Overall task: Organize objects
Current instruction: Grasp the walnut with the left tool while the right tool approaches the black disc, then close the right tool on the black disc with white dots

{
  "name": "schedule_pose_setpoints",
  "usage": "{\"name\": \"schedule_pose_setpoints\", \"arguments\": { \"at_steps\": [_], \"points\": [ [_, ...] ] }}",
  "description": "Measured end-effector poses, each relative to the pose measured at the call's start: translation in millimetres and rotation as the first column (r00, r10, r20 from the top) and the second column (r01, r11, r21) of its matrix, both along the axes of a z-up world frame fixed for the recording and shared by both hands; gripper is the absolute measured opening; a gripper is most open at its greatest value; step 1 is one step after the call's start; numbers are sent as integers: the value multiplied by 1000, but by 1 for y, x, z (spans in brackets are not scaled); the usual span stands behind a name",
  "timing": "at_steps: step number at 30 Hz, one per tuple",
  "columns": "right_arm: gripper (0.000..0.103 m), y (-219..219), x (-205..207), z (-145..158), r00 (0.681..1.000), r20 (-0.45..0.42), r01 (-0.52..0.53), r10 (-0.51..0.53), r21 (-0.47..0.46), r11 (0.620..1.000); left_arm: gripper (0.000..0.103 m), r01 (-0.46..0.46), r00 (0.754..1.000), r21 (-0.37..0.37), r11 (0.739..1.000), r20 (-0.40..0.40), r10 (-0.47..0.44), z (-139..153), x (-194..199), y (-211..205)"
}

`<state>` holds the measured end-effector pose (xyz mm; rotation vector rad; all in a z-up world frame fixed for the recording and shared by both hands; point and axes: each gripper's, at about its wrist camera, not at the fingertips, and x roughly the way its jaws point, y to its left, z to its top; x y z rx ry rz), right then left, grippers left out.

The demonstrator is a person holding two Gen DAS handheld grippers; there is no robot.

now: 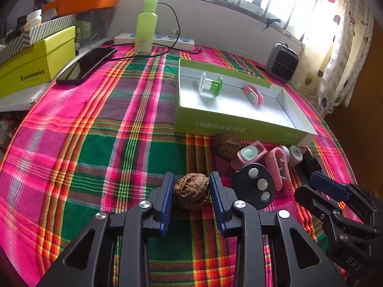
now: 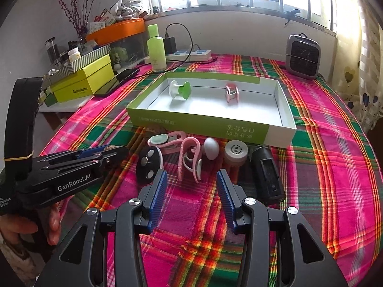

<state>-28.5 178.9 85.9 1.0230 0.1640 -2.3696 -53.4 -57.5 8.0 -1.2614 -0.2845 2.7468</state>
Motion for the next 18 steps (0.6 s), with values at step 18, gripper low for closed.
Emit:
{"name": "schedule_pose_setpoints", "arguments": {
  "at_steps": [18],
  "points": [
    [44, -37, -11, -14, 988, 107, -103, 110, -72, 992, 29, -42, 999, 20, 999, -3, 43, -2, 7, -22]
  ]
}}
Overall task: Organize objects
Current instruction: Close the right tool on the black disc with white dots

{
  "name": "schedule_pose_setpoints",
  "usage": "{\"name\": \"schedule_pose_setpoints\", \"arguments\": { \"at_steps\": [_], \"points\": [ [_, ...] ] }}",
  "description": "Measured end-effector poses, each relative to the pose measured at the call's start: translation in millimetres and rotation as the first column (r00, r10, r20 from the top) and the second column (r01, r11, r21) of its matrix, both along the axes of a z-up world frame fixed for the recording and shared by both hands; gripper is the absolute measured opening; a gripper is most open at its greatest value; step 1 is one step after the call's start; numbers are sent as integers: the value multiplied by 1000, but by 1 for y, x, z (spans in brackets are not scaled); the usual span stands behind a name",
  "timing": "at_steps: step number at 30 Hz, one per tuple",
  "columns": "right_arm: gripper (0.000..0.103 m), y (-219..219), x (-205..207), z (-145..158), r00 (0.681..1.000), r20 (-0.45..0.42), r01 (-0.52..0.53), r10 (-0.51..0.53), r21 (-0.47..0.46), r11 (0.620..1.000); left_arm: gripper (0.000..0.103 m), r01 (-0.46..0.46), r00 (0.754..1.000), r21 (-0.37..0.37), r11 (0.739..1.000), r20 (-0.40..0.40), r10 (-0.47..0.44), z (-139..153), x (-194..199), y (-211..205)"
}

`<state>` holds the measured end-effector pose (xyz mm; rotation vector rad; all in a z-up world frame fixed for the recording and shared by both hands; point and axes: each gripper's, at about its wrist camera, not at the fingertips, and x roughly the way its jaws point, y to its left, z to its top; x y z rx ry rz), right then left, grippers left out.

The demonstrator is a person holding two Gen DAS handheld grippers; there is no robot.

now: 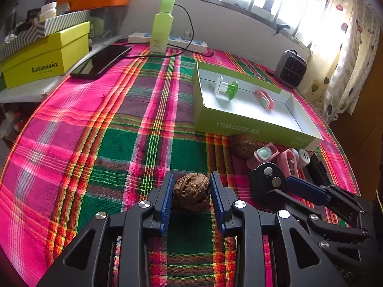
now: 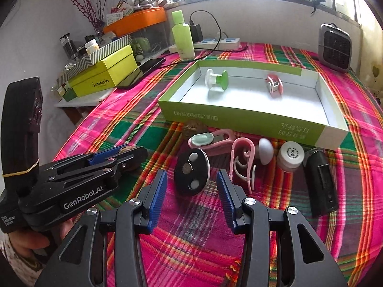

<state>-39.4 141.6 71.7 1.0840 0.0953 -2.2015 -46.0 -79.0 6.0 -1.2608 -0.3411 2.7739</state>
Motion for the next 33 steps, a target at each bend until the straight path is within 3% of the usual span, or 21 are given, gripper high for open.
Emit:
{"name": "schedule_pose_setpoints", "arguments": {
  "at_steps": [17, 20, 33],
  "points": [
    [44, -10, -11, -6, 999, 37, -10, 10, -4, 1000, 29, 1, 1000, 5, 1000, -1, -1, 0, 0, -1],
    [36, -10, -12, -6, 999, 35, -2, 2, 4, 1000, 29, 2, 1000, 3, 1000, -1, -2, 0, 0, -1],
    [31, -9, -12, -6, 999, 34, 1, -2, 6, 1000, 29, 3, 1000, 2, 1000, -1, -3, 0, 0, 0]
  ]
}}
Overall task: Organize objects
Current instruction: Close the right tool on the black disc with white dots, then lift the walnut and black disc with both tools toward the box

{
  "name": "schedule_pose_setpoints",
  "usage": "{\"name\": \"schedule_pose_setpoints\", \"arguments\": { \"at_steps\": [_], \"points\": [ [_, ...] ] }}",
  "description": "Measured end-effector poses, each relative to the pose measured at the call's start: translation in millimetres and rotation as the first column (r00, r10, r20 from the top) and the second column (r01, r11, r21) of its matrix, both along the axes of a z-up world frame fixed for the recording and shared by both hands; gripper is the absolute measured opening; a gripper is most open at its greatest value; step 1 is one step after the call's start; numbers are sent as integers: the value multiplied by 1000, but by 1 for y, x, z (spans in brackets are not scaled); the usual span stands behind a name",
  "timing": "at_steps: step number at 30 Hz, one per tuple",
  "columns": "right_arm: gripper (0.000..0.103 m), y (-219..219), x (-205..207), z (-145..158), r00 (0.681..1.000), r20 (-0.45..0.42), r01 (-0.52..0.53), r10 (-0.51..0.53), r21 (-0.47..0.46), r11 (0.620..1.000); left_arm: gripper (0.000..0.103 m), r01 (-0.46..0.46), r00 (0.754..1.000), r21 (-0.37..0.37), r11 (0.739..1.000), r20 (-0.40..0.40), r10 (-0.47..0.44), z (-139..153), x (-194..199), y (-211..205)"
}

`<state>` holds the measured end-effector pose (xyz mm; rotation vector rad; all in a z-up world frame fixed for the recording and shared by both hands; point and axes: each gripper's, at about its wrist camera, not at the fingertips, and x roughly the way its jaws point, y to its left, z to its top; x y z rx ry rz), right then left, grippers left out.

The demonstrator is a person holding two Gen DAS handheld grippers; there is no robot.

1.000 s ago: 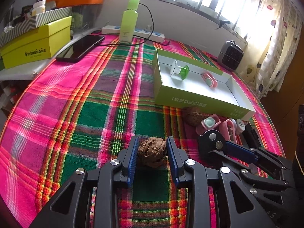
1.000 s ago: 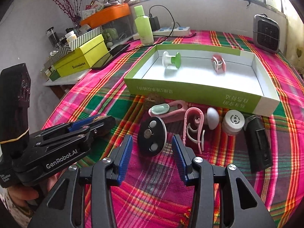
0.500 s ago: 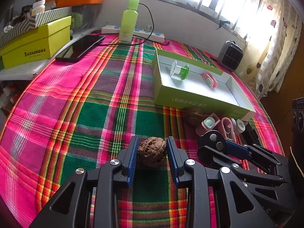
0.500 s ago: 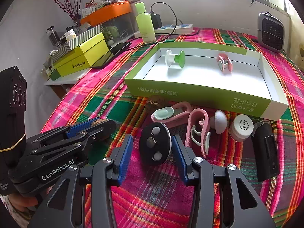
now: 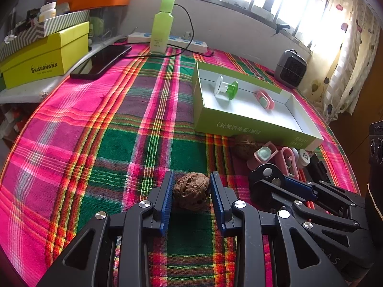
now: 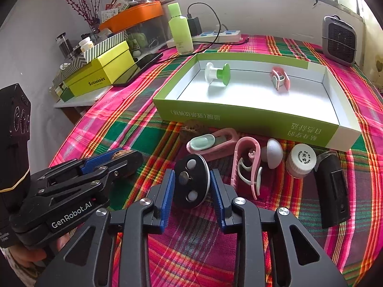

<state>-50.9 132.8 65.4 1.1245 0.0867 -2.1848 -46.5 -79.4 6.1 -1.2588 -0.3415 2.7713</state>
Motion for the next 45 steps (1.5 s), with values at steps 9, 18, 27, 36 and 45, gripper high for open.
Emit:
{"name": "schedule_pose_setpoints", "arguments": {
  "at_steps": [9, 18, 27, 36, 45],
  "points": [
    [29, 1, 1, 2, 1000, -9, 3, -3, -4, 1000, 29, 0, 1000, -1, 1000, 0, 0, 0, 1, 0],
    [28, 1, 2, 3, 1000, -15, 0, 0, -3, 1000, 28, -1, 1000, 0, 1000, 0, 1, 1, 1, 2],
    [28, 2, 3, 4, 1000, -21, 2, -2, -7, 1000, 28, 1, 1000, -3, 1000, 1, -1, 1, 2, 3],
    [28, 5, 6, 8, 1000, -30, 3, -4, -15, 1000, 28, 6, 1000, -10, 1000, -8, -6, 4, 5, 2],
    [28, 12, 8, 14, 999, -44, 15, -16, -29, 999, 27, 8, 1000, -20, 1000, -18, -8, 10, 8, -5]
  ]
}}
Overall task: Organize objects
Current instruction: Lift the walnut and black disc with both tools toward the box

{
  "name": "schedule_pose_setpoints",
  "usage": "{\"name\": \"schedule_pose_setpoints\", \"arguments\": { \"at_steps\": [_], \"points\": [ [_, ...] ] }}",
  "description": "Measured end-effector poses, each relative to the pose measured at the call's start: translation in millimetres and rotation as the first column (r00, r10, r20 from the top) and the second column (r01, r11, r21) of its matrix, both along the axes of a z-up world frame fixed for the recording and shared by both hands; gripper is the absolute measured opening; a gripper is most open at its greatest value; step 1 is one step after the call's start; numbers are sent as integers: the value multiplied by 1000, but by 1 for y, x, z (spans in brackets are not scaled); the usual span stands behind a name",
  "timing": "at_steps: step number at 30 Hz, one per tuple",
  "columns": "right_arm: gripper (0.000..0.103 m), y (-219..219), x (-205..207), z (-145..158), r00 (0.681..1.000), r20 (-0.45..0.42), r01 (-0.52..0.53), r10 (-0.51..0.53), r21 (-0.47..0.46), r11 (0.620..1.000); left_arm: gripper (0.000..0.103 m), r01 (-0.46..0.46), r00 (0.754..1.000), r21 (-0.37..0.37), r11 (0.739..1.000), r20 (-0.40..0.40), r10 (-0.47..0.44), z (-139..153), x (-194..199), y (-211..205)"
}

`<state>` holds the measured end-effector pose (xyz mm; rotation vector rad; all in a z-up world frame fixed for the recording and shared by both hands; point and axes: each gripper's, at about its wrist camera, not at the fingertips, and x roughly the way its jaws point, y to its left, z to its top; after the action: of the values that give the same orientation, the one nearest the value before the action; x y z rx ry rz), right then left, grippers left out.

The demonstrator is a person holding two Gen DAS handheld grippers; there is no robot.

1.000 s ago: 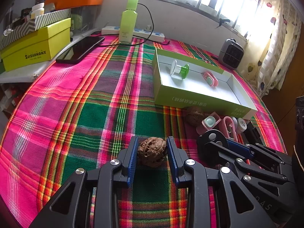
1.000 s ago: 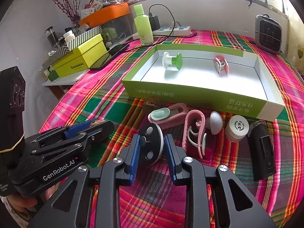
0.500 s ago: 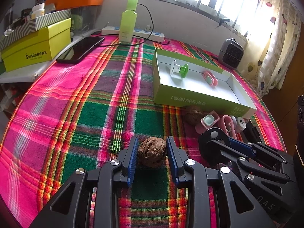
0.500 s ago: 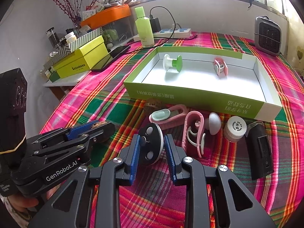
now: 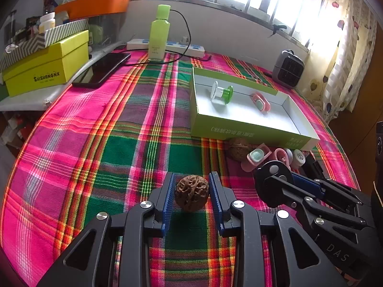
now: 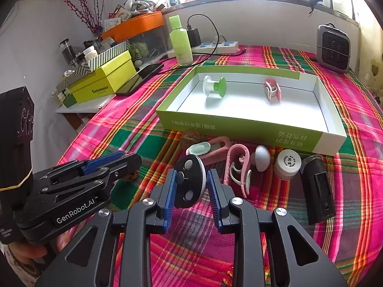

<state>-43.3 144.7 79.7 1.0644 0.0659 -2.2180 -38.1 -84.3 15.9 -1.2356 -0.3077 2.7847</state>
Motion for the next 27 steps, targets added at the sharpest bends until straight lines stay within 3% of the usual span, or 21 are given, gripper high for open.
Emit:
{"name": "schedule_pose_setpoints", "arguments": {
  "at_steps": [27],
  "points": [
    [28, 4, 2, 1, 1000, 1, 18, -18, -13, 1000, 27, 11, 1000, -19, 1000, 26, -11, -9, 8, -2]
  ]
}}
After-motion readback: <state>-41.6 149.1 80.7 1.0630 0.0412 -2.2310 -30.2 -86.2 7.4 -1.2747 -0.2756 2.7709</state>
